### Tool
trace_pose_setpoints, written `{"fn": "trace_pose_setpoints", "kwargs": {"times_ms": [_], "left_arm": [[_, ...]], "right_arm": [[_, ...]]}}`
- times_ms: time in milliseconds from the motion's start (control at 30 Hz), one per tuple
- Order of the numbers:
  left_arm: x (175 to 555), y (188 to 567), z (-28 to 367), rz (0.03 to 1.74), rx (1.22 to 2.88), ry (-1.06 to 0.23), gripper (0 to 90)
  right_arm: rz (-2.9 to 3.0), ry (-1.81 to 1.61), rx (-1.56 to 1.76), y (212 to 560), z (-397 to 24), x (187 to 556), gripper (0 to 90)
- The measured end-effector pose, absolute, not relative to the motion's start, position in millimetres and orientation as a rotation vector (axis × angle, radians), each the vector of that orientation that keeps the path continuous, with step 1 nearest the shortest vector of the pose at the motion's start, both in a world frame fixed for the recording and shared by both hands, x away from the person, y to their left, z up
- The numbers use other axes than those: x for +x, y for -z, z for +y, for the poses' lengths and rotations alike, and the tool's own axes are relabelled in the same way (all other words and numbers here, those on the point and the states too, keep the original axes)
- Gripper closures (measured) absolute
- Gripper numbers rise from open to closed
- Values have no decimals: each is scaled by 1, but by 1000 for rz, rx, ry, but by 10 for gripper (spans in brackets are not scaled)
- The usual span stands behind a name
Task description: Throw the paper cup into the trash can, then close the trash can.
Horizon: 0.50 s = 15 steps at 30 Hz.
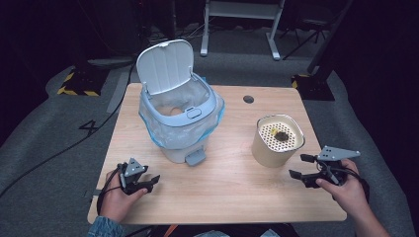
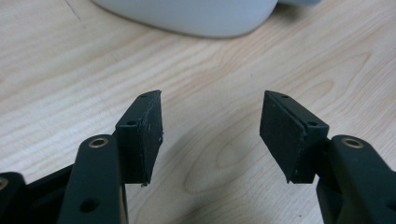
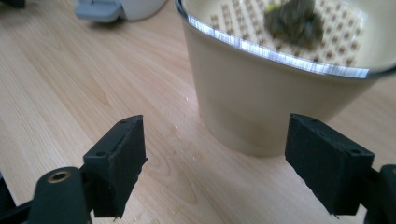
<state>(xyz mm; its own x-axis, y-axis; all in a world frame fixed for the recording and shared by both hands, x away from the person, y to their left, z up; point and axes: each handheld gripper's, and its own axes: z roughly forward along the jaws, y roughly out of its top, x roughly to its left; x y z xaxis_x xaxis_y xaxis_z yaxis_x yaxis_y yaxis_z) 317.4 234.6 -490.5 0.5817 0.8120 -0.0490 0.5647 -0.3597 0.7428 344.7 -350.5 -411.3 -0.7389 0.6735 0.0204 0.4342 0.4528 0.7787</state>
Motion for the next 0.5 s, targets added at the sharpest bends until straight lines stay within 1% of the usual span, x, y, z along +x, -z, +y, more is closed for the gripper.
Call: {"fn": "trace_pose_setpoints", "kwargs": {"times_ms": [200,367,500], "left_arm": [[315,475,236,1057,2032,-410,415],[312,450,241,1012,1994,-393,404],[313,430,247,991,1970,-397,401]], "right_arm": [[2426,-1155,997,446,-357,345,205],[2442,-1117,1013,474,-357,348,196],[2457,-1074,998,488,-354,351,191]]}}
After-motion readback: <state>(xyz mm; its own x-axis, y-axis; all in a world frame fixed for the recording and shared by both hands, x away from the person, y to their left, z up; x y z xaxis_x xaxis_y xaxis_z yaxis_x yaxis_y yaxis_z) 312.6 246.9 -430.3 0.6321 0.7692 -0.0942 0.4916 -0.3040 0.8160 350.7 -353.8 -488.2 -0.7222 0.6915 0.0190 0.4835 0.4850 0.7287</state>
